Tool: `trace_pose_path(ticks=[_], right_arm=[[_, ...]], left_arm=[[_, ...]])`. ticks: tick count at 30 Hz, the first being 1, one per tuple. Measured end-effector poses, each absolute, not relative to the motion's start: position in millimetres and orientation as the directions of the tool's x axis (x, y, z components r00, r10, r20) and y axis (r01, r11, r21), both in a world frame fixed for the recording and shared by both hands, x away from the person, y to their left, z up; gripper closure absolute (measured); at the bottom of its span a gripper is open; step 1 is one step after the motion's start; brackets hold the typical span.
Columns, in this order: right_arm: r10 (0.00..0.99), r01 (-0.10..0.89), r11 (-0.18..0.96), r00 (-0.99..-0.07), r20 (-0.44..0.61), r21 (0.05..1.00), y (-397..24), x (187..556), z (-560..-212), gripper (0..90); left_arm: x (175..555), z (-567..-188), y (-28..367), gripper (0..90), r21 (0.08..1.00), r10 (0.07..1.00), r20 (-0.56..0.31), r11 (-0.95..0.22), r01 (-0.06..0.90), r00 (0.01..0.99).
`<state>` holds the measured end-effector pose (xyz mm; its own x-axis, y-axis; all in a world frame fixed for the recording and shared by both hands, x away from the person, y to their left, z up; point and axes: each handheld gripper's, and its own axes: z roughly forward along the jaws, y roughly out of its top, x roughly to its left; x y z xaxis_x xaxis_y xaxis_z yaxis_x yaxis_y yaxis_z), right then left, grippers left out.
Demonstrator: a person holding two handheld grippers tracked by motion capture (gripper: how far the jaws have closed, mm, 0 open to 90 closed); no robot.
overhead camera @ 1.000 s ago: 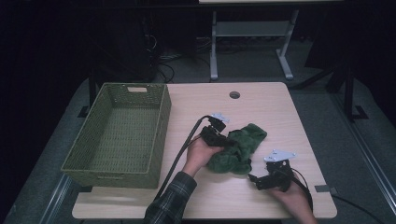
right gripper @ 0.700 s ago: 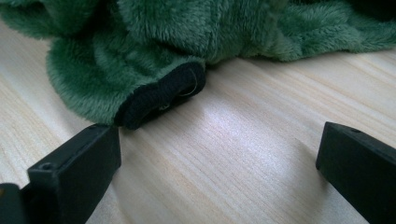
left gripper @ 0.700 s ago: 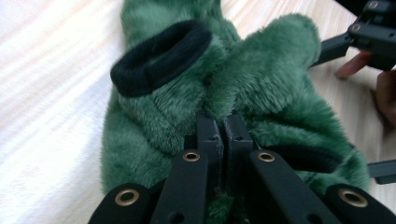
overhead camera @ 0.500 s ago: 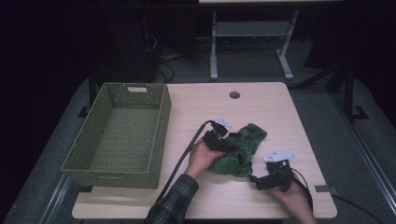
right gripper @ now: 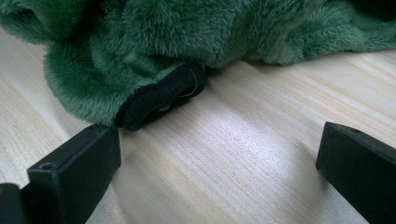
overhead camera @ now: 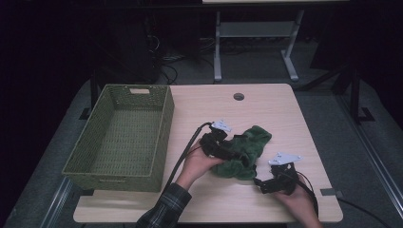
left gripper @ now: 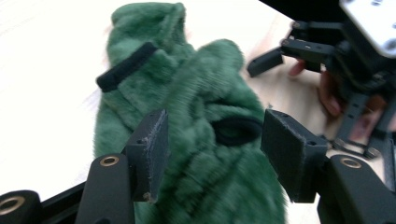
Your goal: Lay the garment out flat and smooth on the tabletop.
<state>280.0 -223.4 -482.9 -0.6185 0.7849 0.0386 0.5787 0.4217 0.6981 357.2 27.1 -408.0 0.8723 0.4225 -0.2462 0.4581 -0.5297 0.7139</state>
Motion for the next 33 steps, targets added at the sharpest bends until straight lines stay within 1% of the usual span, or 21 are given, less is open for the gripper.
trace_pose_path(ticks=[4,12,21,22,24,26,27,28,31,32,33], right_arm=[[0.785,0.579,0.421,-0.618,0.038,0.698,-223.4,280.0,-482.9,0.0],[0.785,0.579,0.421,-0.618,0.039,0.699,-223.3,280.0,-482.9,0.0],[0.782,0.578,0.424,-0.622,0.039,0.697,-223.3,279.3,-482.6,0.8],[0.778,0.575,0.428,-0.627,0.039,0.698,-223.6,279.0,-482.3,3.1],[0.756,0.550,0.444,-0.654,0.035,0.707,-222.9,276.4,-480.3,13.8],[0.741,0.540,0.460,-0.671,0.030,0.705,-219.5,273.6,-478.4,15.6],[0.735,0.538,0.465,-0.677,0.032,0.703,-217.6,272.9,-477.9,17.4],[0.727,0.532,0.468,-0.686,0.035,0.705,-216.1,272.5,-477.6,21.1],[0.709,0.527,0.467,-0.703,0.054,0.710,-212.9,270.9,-475.1,31.1],[0.700,0.520,0.463,-0.711,0.064,0.718,-212.9,270.6,-474.1,34.6],[0.694,0.515,0.458,-0.717,0.070,0.724,-213.2,270.2,-472.7,37.1]], left_arm=[[341.4,-405.2,27.5,41.2,0.730,0.404,-0.219,-0.537,0.424,0.888],[318.5,-407.3,27.5,42.3,0.746,0.398,-0.202,-0.530,0.403,0.895],[304.0,-424.6,16.8,44.1,0.723,0.386,-0.188,-0.567,0.393,0.903],[304.2,-426.9,15.2,44.5,0.717,0.388,-0.182,-0.577,0.392,0.904],[305.8,-432.0,13.2,45.5,0.708,0.395,-0.169,-0.589,0.390,0.903],[309.1,-437.5,12.8,46.8,0.693,0.400,-0.142,-0.613,0.380,0.905],[309.6,-440.9,11.8,47.5,0.693,0.415,-0.153,-0.603,0.396,0.897],[311.5,-443.5,12.3,48.1,0.686,0.416,-0.143,-0.613,0.393,0.898],[314.3,-450.3,13.7,53.6,0.674,0.437,-0.122,-0.622,0.398,0.891],[314.6,-451.6,14.0,55.9,0.683,0.449,-0.123,-0.609,0.404,0.885],[315.6,-452.0,15.5,60.0,0.677,0.450,-0.118,-0.616,0.403,0.885]])
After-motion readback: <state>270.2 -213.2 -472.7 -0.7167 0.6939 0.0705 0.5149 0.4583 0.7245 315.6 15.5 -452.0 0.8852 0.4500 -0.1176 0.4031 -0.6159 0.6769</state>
